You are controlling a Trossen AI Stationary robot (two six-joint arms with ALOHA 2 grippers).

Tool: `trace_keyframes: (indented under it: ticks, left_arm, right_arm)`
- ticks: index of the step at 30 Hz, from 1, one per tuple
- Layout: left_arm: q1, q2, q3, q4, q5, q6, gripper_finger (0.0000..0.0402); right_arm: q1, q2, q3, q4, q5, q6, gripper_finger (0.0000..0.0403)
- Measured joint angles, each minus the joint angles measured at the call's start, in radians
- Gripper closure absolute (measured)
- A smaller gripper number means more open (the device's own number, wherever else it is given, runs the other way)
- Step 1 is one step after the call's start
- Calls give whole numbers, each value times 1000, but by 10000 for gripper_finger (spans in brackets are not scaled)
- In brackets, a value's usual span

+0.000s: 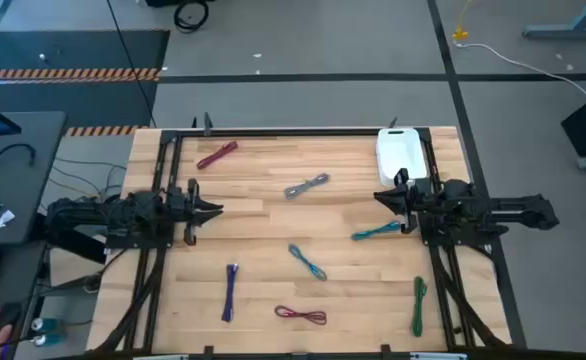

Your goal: Pick and place USB-C Cables

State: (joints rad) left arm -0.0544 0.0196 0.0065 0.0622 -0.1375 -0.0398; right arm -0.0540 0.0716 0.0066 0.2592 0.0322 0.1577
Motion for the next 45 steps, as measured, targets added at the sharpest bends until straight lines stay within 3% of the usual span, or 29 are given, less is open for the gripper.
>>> trace_keyframes:
  ticks: [45]
  left_arm:
    - [0, 0, 0, 0, 0, -25, 342]
  right_arm:
    - [0, 0, 0, 0, 0, 0, 373]
